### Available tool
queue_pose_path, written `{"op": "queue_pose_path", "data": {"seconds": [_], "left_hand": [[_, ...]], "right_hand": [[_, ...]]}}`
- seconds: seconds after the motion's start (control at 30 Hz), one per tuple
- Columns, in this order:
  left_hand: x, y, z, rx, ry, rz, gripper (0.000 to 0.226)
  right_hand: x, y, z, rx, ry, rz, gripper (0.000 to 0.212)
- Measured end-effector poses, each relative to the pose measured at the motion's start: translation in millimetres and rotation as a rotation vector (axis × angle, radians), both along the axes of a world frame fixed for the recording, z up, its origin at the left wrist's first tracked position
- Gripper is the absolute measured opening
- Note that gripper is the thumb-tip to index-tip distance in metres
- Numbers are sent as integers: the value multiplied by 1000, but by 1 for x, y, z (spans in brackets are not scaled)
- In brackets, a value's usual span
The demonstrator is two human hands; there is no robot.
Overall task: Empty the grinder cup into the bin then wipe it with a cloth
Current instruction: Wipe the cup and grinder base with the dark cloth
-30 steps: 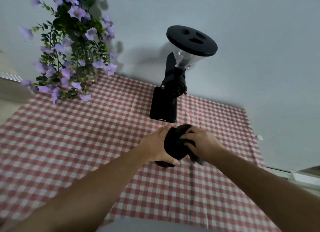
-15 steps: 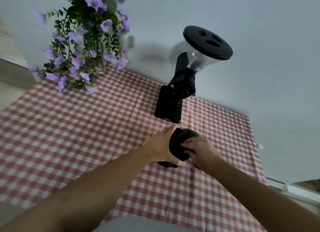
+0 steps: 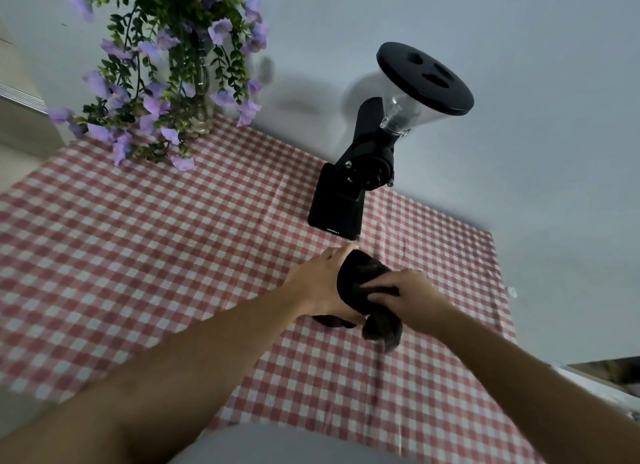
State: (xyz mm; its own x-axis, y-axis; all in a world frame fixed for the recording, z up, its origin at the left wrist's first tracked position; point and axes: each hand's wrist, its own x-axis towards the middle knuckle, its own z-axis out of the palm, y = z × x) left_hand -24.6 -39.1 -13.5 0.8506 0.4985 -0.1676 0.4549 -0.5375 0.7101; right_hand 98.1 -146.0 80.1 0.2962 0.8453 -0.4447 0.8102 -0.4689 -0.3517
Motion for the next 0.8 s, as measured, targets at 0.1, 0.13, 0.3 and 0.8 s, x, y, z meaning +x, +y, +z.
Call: {"op": "queue_pose_path", "data": {"seconds": [0.1,0.13,0.3,0.8], "left_hand": [[1,-1,-5,-27,-40,24,121],[1,-1,-5,-35,-40,15,121],[-1,-2,-6,-20,-12,4,130],[-2,-1,-5,-5,0,-9,131]], "right_hand": [[19,3,20,-2,56,56,22],[23,8,21,77,28,29,22],[7,11,-16,147,-279,198,33],[18,10,-12,127,-303,353,28]]}}
